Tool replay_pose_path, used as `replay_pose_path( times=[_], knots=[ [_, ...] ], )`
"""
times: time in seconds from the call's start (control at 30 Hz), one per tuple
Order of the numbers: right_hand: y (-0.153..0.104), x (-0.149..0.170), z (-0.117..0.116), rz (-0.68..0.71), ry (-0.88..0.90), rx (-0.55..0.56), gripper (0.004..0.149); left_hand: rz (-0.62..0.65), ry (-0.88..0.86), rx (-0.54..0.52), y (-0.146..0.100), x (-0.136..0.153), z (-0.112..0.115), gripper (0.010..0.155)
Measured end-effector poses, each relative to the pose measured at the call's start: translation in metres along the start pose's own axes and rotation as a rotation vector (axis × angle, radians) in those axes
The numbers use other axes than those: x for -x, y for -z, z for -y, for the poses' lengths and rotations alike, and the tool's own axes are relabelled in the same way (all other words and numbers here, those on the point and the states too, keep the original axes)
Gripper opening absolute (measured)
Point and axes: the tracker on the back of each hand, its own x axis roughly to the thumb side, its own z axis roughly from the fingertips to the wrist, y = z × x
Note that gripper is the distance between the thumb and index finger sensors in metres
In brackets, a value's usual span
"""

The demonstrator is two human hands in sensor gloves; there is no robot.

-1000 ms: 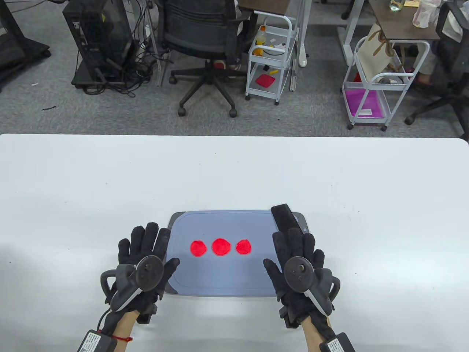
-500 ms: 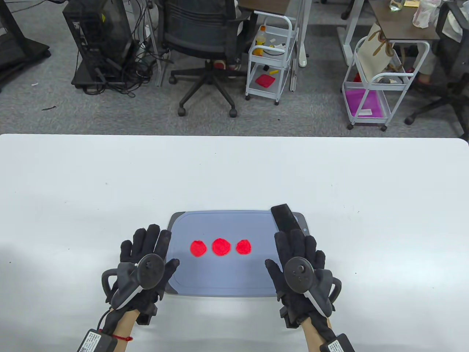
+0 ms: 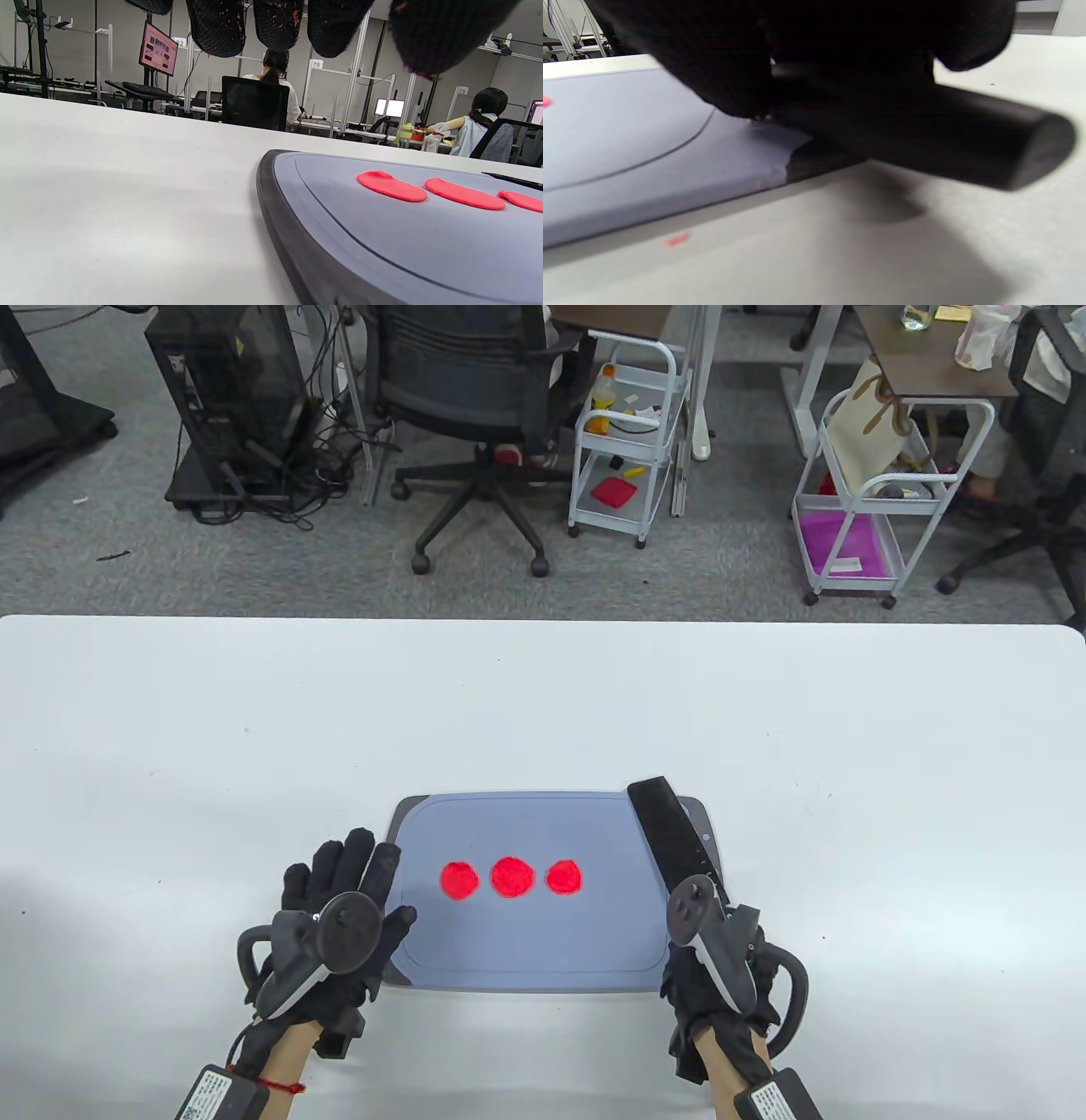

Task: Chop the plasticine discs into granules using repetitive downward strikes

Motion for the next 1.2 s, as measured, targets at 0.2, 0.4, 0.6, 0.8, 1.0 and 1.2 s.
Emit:
replay_pose_path(
  times=[0.2,0.4,0.6,0.8,1.0,1.2],
  knots=[
    [0.003,-0.006,-0.005,-0.011,-0.069,0.041,0.073,0.003,0.001,0.004,0.000,0.000,0.001,0.073],
    [-0.002,-0.003,0.004,-0.025,0.034,0.195,0.073,0.005,0.004,0.016,0.001,-0.001,0.002,0.073],
    [-0.019,-0.003,0.019,0.105,0.286,0.134,0.062,0.017,0.013,0.041,0.000,-0.004,0.006,0.073],
    [-0.036,-0.022,0.003,0.121,0.440,-0.057,0.062,0.015,-0.005,0.044,0.001,-0.004,0.005,0.072],
    [-0.040,-0.038,-0.009,0.091,0.456,-0.158,0.070,-0.007,-0.020,0.044,0.003,0.002,0.003,0.071],
    [-0.050,-0.057,-0.009,0.149,0.481,-0.172,0.071,-0.003,0.000,0.060,0.005,-0.004,0.006,0.071]
  ],
)
